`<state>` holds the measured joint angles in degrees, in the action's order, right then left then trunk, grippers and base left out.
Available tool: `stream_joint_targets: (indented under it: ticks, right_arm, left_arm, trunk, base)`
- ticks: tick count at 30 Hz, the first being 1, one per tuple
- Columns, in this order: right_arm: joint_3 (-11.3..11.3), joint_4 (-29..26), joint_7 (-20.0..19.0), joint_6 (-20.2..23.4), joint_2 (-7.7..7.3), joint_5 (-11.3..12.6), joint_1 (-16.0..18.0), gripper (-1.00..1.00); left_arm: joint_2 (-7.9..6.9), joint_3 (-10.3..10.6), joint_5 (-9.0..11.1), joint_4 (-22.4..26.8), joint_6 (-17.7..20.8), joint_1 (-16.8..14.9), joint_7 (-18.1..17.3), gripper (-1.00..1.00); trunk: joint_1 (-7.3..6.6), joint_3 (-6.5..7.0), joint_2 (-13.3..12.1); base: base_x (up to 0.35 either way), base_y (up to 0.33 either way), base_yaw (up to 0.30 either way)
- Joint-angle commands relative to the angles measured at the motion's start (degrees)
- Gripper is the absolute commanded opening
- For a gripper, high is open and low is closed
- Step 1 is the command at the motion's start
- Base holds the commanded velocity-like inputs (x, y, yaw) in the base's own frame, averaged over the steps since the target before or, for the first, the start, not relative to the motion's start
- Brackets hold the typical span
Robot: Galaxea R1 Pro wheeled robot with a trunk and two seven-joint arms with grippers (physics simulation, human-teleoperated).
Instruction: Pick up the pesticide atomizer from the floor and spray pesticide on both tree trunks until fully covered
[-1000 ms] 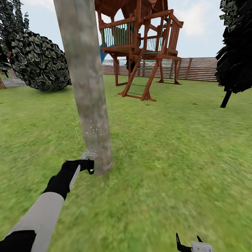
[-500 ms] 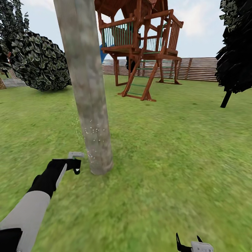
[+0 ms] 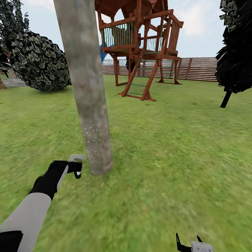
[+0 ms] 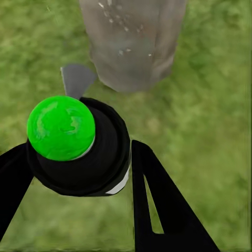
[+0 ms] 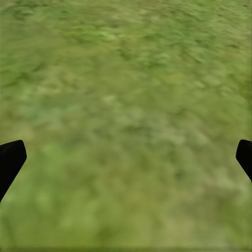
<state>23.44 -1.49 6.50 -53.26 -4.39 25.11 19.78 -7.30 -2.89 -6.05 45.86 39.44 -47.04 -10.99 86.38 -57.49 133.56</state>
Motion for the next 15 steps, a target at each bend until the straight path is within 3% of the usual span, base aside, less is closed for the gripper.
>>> stream_joint_targets:
  ticks: [1,4,8,12,15]
  right_arm:
    - [0.0,0.0,0.0,0.0,0.0,0.0,0.0,1.0]
    - [0.0,0.0,0.0,0.0,0.0,0.0,0.0,1.0]
    - [0.0,0.0,0.0,0.0,0.0,0.0,0.0,1.0]
    - [0.0,0.0,0.0,0.0,0.0,0.0,0.0,1.0]
    - [0.0,0.0,0.0,0.0,0.0,0.0,0.0,1.0]
  left_arm:
    - [0.06,0.0,0.0,0.2,0.0,0.2,0.0,-1.0]
    - [0.26,-0.2,0.1,0.7,-0.1,0.2,0.0,-1.0]
    - [1.54,-0.1,0.2,1.1,0.2,-0.6,0.1,-1.0]
    - [4.68,0.0,0.1,5.5,1.5,-2.4,0.3,-1.0]
    - [3.94,-0.4,0.2,8.3,3.7,-2.6,0.2,-1.0]
  trunk:
    - [0.0,0.0,0.0]
    - [0.0,0.0,0.0]
    - [0.0,0.0,0.0]
    - [0.0,0.0,0.0]
    - [0.0,0.0,0.0]
  base:
    - [-0.022,0.0,0.0]
    - [-0.254,0.0,0.0]
    - [-0.054,0.0,0.0]
    - [-0.002,0.0,0.0]
    - [0.0,0.0,0.0]
